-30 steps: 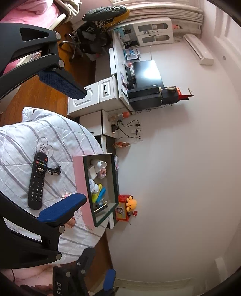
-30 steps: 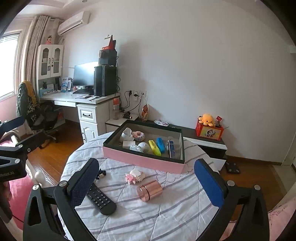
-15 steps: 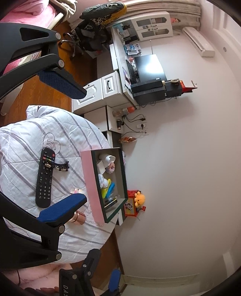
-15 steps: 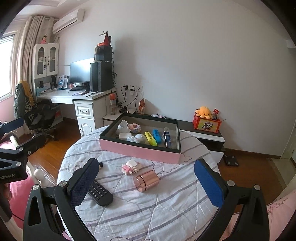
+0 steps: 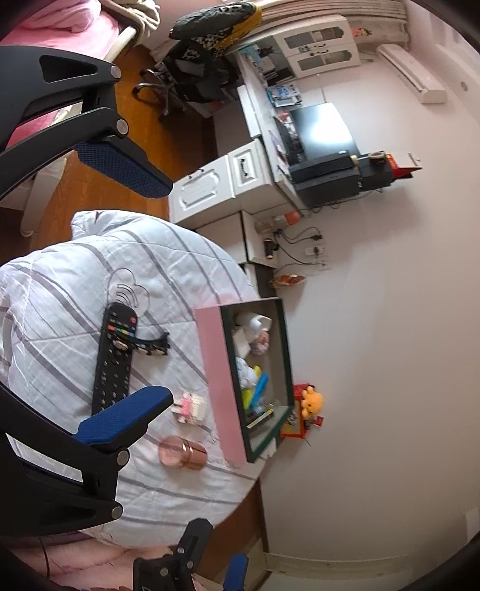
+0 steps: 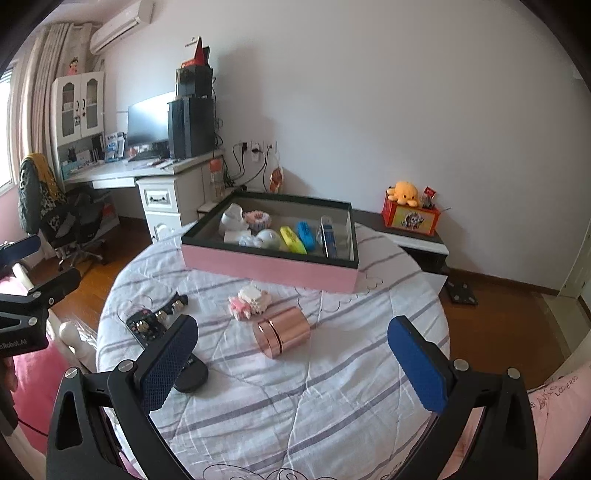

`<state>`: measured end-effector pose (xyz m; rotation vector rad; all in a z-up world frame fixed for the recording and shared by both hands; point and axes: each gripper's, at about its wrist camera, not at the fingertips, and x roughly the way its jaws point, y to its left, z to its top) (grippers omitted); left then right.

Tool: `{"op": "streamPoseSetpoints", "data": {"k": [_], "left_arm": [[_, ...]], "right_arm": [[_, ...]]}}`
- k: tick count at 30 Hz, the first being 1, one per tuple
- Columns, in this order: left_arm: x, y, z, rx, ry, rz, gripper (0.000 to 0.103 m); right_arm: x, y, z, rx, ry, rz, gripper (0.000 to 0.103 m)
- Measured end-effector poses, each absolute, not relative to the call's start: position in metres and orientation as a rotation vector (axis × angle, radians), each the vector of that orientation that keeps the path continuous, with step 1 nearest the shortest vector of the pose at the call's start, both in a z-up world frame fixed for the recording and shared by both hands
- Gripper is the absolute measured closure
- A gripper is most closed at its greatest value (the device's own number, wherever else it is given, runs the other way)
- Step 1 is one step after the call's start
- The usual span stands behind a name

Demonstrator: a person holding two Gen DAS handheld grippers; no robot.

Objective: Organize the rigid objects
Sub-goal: 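Withdraw both tools from the box toward the copper can and block figure, then grasp the copper can with the right tool while the left tool grasps the block figure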

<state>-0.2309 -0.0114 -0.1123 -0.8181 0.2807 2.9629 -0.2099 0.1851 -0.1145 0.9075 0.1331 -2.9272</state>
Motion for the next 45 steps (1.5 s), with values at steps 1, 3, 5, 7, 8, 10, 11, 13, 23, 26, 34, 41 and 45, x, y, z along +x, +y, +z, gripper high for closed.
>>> {"op": "streamPoseSetpoints", "data": {"k": [1,3,5,7,8,10,11,13,23,26,34,41,45], "left_arm": [[-0.233,-0.013,-0.114,-0.830,0.282,2.963,0.000],[-0.237,-0.017,-0.120,-0.855,0.281,2.963,0.000],[-0.242,-0.020,-0.125,-0.886,0.276,2.957,0.000],[-0.247,-0.024,-0.130,-0.914,0.277,2.964,0.000],[-0.249,-0.025,-0.133,-0.929,0.278,2.965,0.000],[-0.255,-0.029,-0.137,-0.954,0.274,2.966,0.000],[-0.257,-0.030,-0.139,-0.963,0.269,2.968,0.000],[-0.262,-0.031,-0.141,-0.977,0.257,2.961,0.000],[-0.281,-0.018,-0.156,-1.036,0.302,2.912,0.000],[-0.289,-0.010,-0.158,-1.050,0.296,2.897,0.000],[-0.308,0.029,-0.164,-1.060,0.302,2.783,0.000],[-0.331,0.082,-0.174,-1.076,0.333,2.667,0.000],[-0.350,0.107,-0.187,-1.126,0.325,2.598,0.000]], "right_arm": [[-0.212,0.186,-0.117,0.921,0.136,-2.921,0.000],[-0.217,0.186,-0.124,0.946,0.139,-2.913,0.000],[-0.221,0.187,-0.130,0.971,0.135,-2.905,0.000],[-0.228,0.187,-0.138,1.006,0.131,-2.892,0.000],[-0.231,0.187,-0.143,1.022,0.130,-2.885,0.000],[-0.239,0.186,-0.153,1.060,0.129,-2.868,0.000],[-0.243,0.186,-0.158,1.080,0.127,-2.858,0.000],[-0.253,0.185,-0.168,1.116,0.122,-2.837,0.000],[-0.303,0.193,-0.204,1.193,0.064,-2.742,0.000],[-0.312,0.199,-0.214,1.216,0.035,-2.705,0.012],[-0.313,0.217,-0.219,1.189,0.015,-2.651,0.043],[-0.315,0.262,-0.219,1.224,0.013,-2.820,0.044],[-0.318,0.273,-0.222,1.223,-0.088,-2.805,0.045]]}}
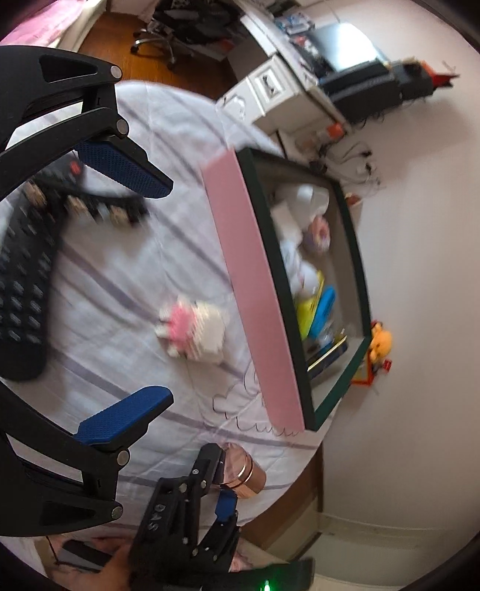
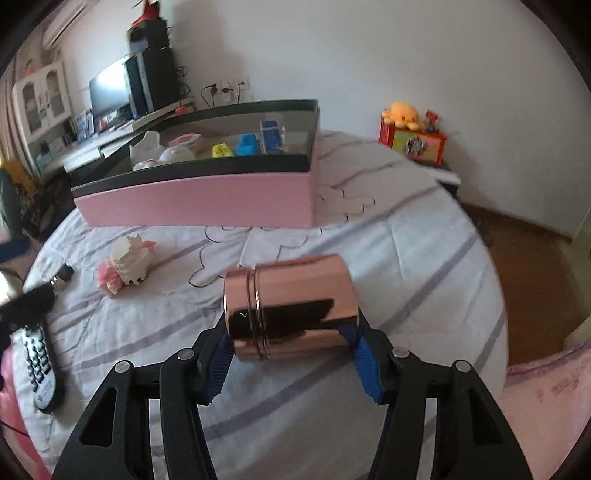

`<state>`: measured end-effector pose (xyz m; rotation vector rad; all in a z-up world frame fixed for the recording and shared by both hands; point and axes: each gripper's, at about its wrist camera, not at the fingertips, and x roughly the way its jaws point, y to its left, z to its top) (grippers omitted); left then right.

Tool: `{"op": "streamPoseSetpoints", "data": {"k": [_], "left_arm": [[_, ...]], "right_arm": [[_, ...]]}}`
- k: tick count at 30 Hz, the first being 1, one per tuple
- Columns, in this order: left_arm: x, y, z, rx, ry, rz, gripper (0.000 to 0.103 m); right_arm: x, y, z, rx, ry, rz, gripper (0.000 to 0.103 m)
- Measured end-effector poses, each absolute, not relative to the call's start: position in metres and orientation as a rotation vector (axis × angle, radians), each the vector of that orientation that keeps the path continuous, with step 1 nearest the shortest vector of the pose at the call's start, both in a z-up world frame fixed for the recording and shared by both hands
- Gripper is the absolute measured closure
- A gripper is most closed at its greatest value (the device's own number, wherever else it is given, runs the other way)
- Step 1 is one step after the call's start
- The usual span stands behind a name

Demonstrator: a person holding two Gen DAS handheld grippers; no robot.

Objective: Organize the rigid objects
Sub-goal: 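Grasp the copper can with the right tool while the left tool grasps the block figure, then lift the block figure and copper can and carry them toward the pink box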

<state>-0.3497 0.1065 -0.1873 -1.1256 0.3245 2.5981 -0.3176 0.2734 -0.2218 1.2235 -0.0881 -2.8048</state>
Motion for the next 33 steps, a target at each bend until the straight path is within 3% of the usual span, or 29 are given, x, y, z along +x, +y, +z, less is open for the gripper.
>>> {"op": "streamPoseSetpoints", "data": {"k": [15,17,20,24,33], "left_arm": [[-0.395,0.134,-0.226,-1.325,0.340,2.574,0.002],[-0.393,0.137,-0.227,-1.302,0.363,2.561,0.007],[-0.390,0.137,-0.226,-1.260,0.351,2.511,0.023],[-0.384,0.137,-0.225,-1.217,0.358,2.483,0.054],[-0.373,0.139,-0.217,-1.193,0.411,2.491,0.055]], "right_arm": [[-0.324,0.272,-0.225,1.242,-0.077,-2.788,0.043],[-0.325,0.269,-0.226,1.246,-0.054,-2.790,0.043],[-0.324,0.269,-0.226,1.244,-0.053,-2.791,0.043],[-0.324,0.269,-0.226,1.244,-0.045,-2.793,0.043],[-0.324,0.268,-0.225,1.244,-0.028,-2.801,0.045]]}}
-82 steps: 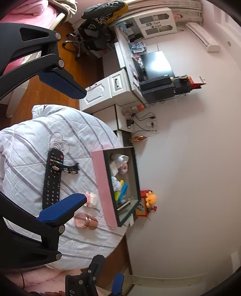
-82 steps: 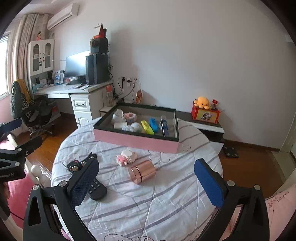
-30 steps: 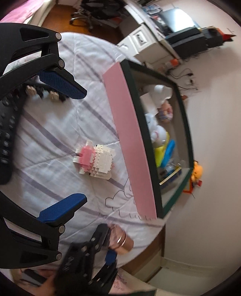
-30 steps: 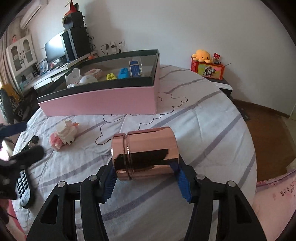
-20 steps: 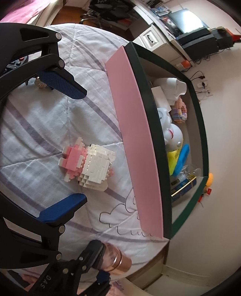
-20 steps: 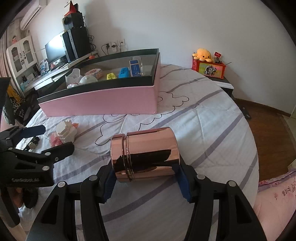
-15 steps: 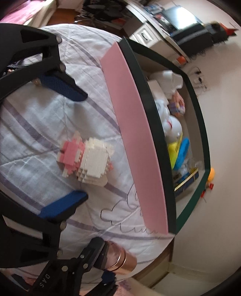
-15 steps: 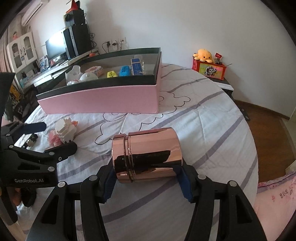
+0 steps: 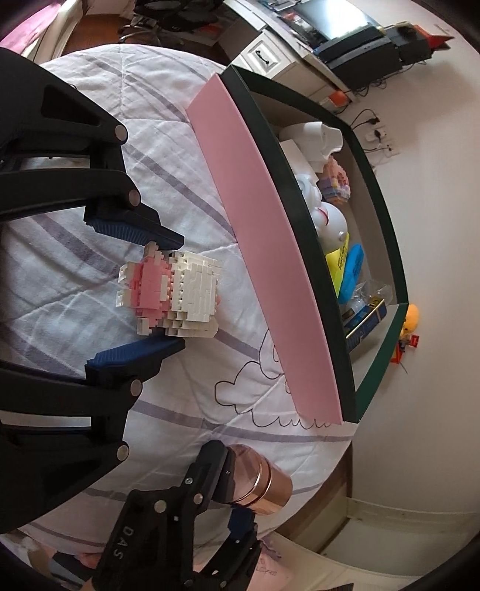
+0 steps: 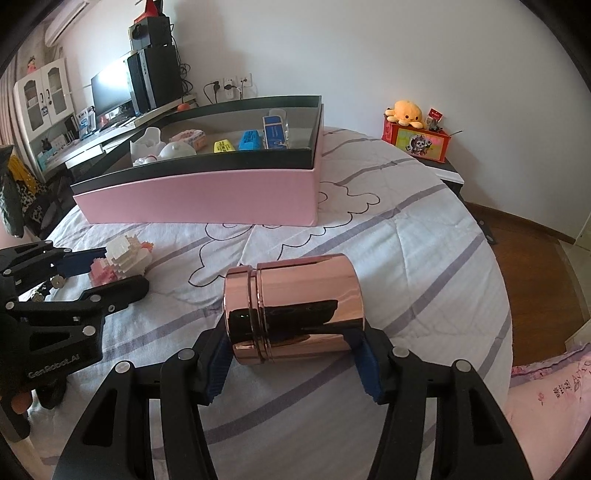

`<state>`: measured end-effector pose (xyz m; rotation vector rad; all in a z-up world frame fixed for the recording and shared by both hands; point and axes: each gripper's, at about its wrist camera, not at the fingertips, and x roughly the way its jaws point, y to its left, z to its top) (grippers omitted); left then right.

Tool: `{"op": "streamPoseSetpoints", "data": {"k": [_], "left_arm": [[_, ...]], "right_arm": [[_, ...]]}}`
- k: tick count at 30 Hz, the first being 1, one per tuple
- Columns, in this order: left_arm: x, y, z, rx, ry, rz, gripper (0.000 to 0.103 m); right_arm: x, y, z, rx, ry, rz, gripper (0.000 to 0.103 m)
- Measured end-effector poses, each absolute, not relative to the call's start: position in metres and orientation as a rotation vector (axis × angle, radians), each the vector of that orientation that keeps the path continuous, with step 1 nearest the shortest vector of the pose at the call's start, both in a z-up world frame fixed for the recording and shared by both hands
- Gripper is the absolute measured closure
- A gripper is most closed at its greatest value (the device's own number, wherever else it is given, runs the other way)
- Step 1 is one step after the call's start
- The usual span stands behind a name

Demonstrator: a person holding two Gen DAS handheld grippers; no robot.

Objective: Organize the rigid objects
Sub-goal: 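Lift the block figure and copper can and carry them toward the pink box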

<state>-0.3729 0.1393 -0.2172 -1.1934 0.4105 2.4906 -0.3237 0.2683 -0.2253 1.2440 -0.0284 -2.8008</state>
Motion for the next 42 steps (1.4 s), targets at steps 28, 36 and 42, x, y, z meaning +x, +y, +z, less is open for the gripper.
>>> {"op": "streamPoseSetpoints", "data": {"k": [28,36,42], "left_arm": [[-0.352,0.104,-0.218,-1.226,0.332,2.485,0.053],[-0.357,0.107,-0.220,-1.231,0.324,2.485,0.059],[-0.348,0.103,-0.212,-1.193,0.336,2.499,0.059]], "right_arm": [[-0.321,0.265,-0.225,1.253,-0.028,-2.807,0.046],[-0.321,0.266,-0.225,1.251,-0.015,-2.808,0.046],[-0.319,0.265,-0.224,1.242,-0.010,-2.814,0.046]]}}
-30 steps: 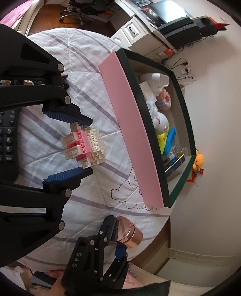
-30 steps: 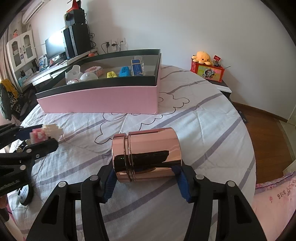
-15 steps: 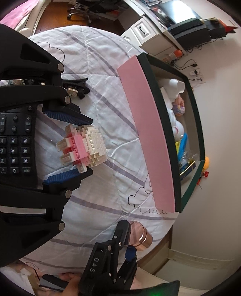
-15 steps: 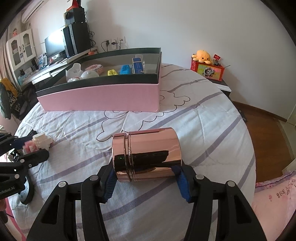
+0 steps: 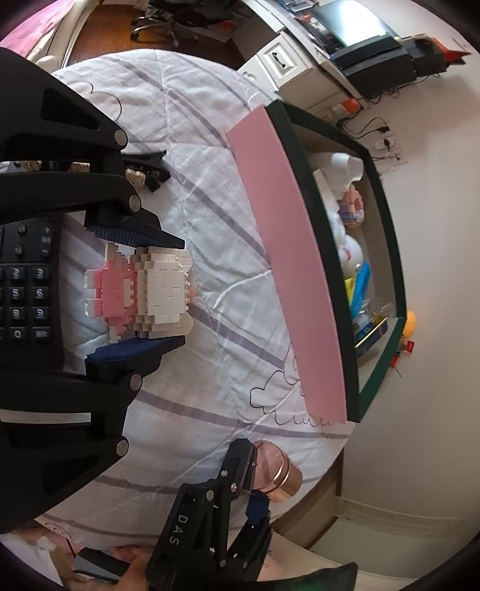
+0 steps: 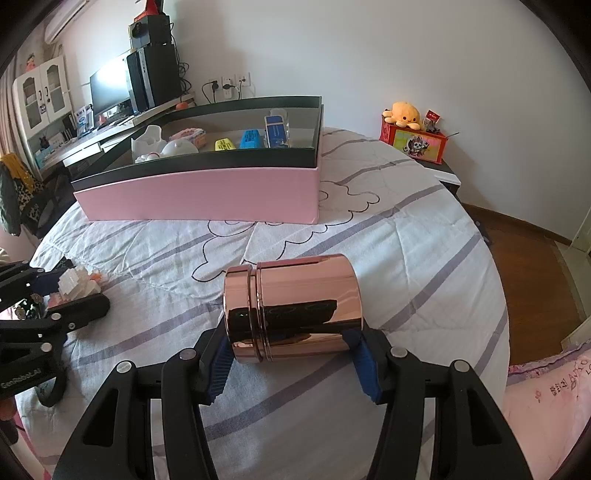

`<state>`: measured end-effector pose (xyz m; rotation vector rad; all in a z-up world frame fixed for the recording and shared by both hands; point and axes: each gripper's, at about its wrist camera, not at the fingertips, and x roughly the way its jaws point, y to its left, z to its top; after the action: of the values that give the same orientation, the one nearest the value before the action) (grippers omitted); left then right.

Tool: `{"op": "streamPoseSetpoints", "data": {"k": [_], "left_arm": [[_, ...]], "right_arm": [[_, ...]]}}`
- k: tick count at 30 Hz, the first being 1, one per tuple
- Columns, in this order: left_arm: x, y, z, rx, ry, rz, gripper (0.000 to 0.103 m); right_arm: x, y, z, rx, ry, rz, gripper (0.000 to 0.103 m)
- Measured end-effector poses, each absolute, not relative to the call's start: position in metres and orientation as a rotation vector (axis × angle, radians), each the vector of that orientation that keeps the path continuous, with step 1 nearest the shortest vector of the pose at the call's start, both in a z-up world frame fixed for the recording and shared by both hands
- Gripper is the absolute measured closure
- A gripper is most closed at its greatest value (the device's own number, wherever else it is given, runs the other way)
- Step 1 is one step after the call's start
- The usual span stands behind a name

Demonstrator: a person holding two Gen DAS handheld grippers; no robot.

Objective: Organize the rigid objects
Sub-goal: 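Lift the block figure and copper can and carry them toward the pink box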

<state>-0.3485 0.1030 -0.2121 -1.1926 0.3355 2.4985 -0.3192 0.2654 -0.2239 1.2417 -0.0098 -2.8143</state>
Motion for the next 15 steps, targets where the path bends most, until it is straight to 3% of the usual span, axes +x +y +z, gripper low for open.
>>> {"op": "streamPoseSetpoints", "data": {"k": [7,15], "left_arm": [[-0.344,0.089,-0.187,-1.129,0.323,2.560,0.059],[-0.348,0.071,-0.160,-1.068,0.305,2.627,0.059]], "right_arm": [[-0.312,0.261,-0.215,1.218,-0.063,-2.786,0.047],[-0.300,0.235,-0.182,1.116,0.023,-2.772,0.048]]}}
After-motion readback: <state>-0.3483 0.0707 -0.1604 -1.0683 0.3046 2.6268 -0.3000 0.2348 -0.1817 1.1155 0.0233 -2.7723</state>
